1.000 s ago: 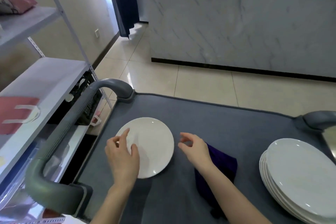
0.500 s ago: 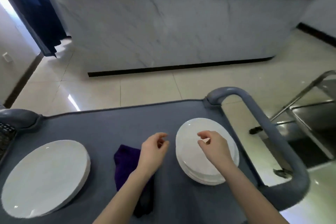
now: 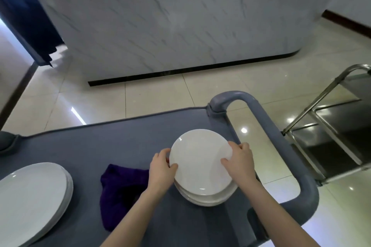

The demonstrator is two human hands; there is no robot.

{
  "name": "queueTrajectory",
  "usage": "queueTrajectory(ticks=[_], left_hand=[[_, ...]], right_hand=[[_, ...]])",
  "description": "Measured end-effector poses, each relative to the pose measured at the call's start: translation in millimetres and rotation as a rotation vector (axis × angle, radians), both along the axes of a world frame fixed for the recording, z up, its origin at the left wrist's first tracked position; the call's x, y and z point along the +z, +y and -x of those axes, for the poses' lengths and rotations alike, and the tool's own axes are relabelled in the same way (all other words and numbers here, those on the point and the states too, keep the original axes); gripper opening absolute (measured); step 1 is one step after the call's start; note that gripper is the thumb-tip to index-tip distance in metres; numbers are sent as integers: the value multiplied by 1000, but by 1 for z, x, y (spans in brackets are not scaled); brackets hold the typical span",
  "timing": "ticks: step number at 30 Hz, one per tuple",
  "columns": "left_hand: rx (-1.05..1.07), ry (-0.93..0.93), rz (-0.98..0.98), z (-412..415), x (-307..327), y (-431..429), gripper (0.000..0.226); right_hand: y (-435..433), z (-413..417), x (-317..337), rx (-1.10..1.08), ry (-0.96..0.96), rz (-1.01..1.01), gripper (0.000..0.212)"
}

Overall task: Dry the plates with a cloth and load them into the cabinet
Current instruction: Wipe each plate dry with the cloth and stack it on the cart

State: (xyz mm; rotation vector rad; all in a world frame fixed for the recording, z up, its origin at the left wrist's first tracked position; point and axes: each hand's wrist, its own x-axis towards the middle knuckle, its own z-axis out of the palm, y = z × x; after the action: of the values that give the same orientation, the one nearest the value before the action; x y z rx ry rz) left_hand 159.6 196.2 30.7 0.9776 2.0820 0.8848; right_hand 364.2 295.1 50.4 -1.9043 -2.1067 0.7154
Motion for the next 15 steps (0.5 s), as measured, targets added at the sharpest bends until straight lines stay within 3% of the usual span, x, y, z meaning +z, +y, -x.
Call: queueTrajectory(ticks=[8, 12, 15], left_hand=[[164, -133, -92, 14, 4, -12, 46], [281, -202, -130, 45, 13, -29, 45], [343, -250, -179, 69, 21, -44, 45]], right_hand=[[7, 9, 1, -1, 188, 128, 46], [1, 27, 7, 9, 532, 232, 26], [-11, 48, 13, 48, 788, 463, 30]])
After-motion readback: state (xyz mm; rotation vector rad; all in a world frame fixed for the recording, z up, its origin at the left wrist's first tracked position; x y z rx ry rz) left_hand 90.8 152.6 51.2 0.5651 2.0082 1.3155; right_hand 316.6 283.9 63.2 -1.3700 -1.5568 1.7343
